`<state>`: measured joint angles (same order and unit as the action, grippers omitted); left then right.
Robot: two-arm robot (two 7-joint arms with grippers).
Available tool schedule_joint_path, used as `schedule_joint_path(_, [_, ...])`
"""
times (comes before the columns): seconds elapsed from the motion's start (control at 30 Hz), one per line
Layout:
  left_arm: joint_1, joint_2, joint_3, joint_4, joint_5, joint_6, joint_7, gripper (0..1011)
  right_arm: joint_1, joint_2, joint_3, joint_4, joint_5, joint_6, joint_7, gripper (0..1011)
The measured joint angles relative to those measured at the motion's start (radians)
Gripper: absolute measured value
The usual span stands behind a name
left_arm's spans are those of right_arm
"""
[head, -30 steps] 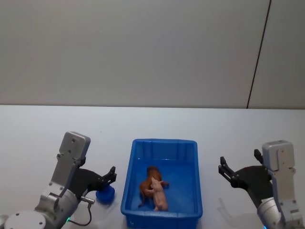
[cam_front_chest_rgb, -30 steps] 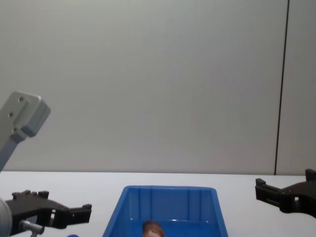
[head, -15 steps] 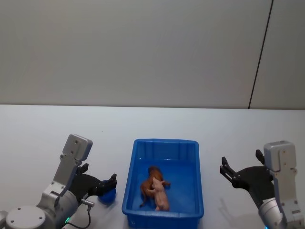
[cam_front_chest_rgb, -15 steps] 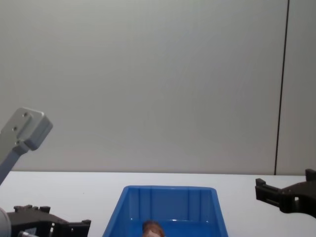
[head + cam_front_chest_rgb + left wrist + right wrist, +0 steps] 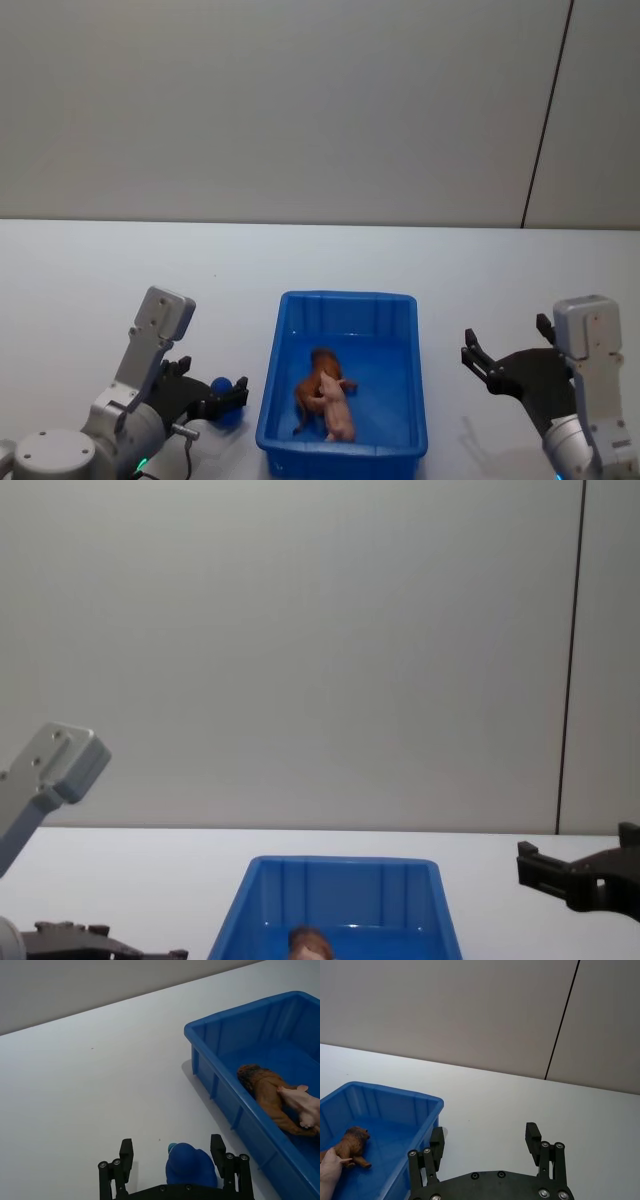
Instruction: Pick up the two dolls from the table and place them into the box.
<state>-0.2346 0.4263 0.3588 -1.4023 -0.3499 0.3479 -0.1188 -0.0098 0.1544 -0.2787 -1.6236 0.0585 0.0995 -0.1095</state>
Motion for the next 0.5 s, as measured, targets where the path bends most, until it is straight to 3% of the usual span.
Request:
schedule_joint_path(0.2, [-0.006, -0.005, 0.0, 0.018, -0.003, 0.01, -0.016, 896, 0.0, 0.0, 0.0, 0.0, 0.0, 0.0, 0.0, 1001])
schedule_joint_path(0.5, [-0.014, -0.012, 0.0, 0.041, -0.004, 0.018, -0.031, 598, 0.0, 0.0, 0.0, 0.0, 0.0, 0.0, 0.0, 1000])
